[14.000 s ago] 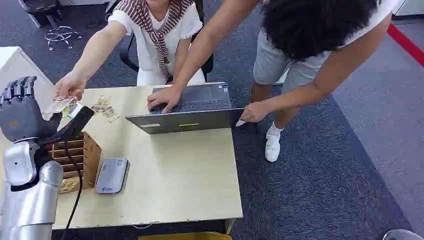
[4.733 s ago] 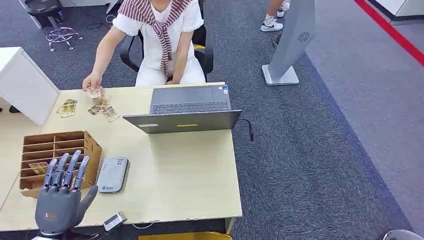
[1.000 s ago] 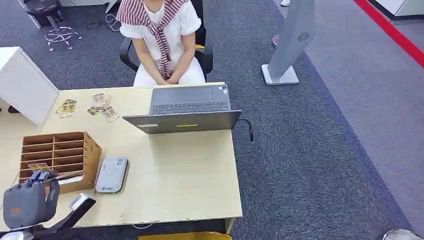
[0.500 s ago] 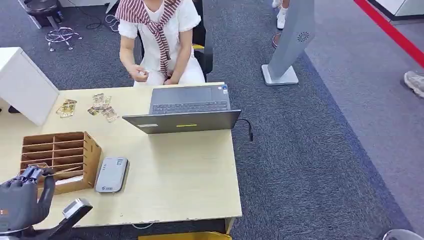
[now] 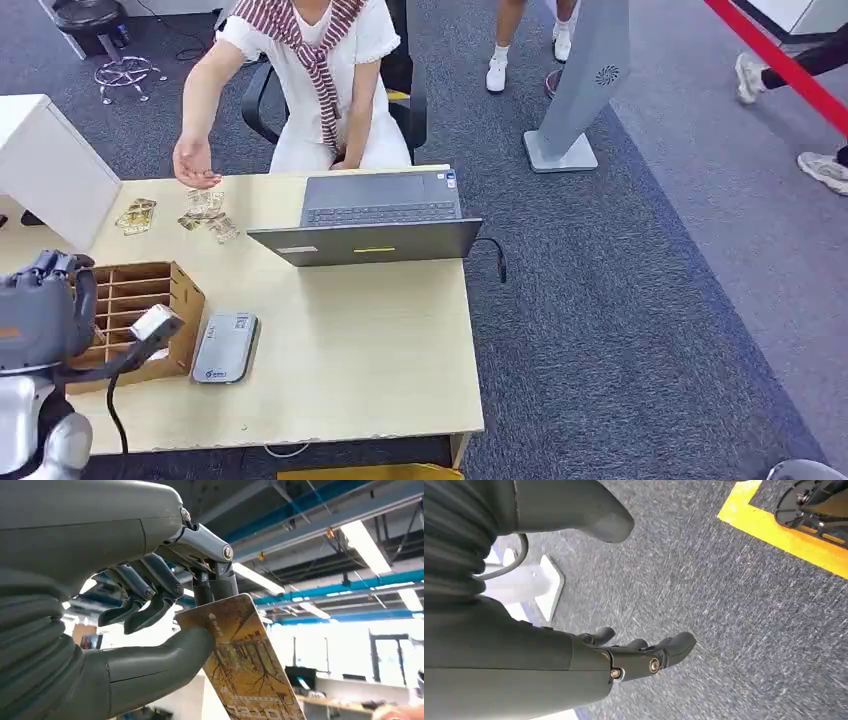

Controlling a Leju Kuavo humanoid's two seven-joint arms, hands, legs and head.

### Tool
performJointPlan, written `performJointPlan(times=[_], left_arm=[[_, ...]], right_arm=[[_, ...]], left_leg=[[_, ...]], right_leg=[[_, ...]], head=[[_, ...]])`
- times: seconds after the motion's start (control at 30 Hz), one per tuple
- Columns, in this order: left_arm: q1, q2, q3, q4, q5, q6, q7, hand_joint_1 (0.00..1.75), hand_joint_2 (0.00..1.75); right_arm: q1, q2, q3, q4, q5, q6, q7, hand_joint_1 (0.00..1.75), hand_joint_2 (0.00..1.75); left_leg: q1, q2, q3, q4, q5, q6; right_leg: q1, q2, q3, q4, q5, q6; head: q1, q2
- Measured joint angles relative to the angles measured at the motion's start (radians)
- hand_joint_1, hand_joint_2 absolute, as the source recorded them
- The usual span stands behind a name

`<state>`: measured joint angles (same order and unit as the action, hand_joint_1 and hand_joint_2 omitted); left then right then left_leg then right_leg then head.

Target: Pass the card to the sensor for recognition and then transmit it.

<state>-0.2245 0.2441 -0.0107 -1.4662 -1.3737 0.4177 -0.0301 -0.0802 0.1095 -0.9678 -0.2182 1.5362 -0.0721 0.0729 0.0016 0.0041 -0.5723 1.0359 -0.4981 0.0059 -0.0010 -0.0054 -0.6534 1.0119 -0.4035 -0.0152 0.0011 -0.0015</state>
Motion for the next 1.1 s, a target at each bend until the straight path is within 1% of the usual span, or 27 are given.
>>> performJointPlan(times=[0.1, 0.3, 0.47, 0.63, 0.67, 0.83, 1.1], left_arm=[[-0.117, -0.005, -0.023, 0.108, -0.053, 0.003, 0.027, 1.75, 1.75], [-0.273, -0.026, -0.076, 0.270, -0.122, -0.011, 0.074, 1.75, 1.75], [-0.356, -0.049, -0.107, 0.379, -0.135, -0.010, 0.096, 1.75, 1.75], [-0.403, -0.069, -0.121, 0.442, -0.135, -0.010, 0.101, 1.75, 1.75], [-0.408, -0.072, -0.123, 0.448, -0.135, -0.010, 0.101, 0.00, 1.75], [-0.418, -0.076, -0.129, 0.488, -0.140, 0.013, 0.134, 0.00, 1.75], [-0.422, -0.076, -0.130, 0.522, -0.140, 0.022, 0.135, 0.00, 1.75]], right_arm=[[-0.011, 0.000, 0.019, 0.001, 0.011, 0.004, 0.017, 0.00, 1.75], [-0.023, 0.000, 0.048, 0.003, 0.013, 0.014, 0.034, 0.00, 1.75], [-0.028, 0.003, 0.056, 0.005, 0.013, 0.020, 0.048, 0.00, 1.75], [-0.030, 0.006, 0.071, 0.006, 0.013, 0.020, 0.050, 0.00, 1.75], [-0.030, 0.006, 0.072, 0.006, 0.013, 0.021, 0.050, 0.00, 1.75], [-0.030, 0.008, 0.077, 0.006, 0.013, 0.025, 0.049, 0.00, 1.75], [-0.030, 0.008, 0.077, 0.007, 0.013, 0.027, 0.050, 0.00, 1.75]], left_leg=[[0.000, 0.001, 0.000, 0.000, 0.001, 0.000], [0.000, 0.001, -0.001, 0.000, 0.001, -0.001], [0.000, 0.002, -0.001, 0.000, 0.001, -0.001], [0.000, 0.002, -0.001, 0.000, 0.001, -0.001], [0.000, 0.002, -0.002, 0.000, 0.001, -0.001], [0.000, 0.002, -0.002, 0.000, 0.001, -0.001], [0.000, 0.002, -0.002, 0.000, 0.001, -0.001]], right_leg=[[0.000, 0.000, 0.000, 0.000, 0.001, 0.000], [0.000, 0.002, -0.001, 0.000, 0.002, 0.000], [0.000, 0.003, -0.002, 0.000, 0.002, 0.000], [0.000, 0.004, -0.002, 0.000, 0.002, 0.000], [0.000, 0.004, -0.002, 0.000, 0.002, 0.000], [0.000, 0.004, -0.003, 0.000, 0.002, 0.000], [0.000, 0.004, -0.003, 0.000, 0.002, 0.000]], head=[[0.000, 0.000], [0.000, 0.000], [0.000, 0.000], [0.000, 0.000], [0.000, 0.000], [-0.001, 0.000], [0.000, 0.000]])
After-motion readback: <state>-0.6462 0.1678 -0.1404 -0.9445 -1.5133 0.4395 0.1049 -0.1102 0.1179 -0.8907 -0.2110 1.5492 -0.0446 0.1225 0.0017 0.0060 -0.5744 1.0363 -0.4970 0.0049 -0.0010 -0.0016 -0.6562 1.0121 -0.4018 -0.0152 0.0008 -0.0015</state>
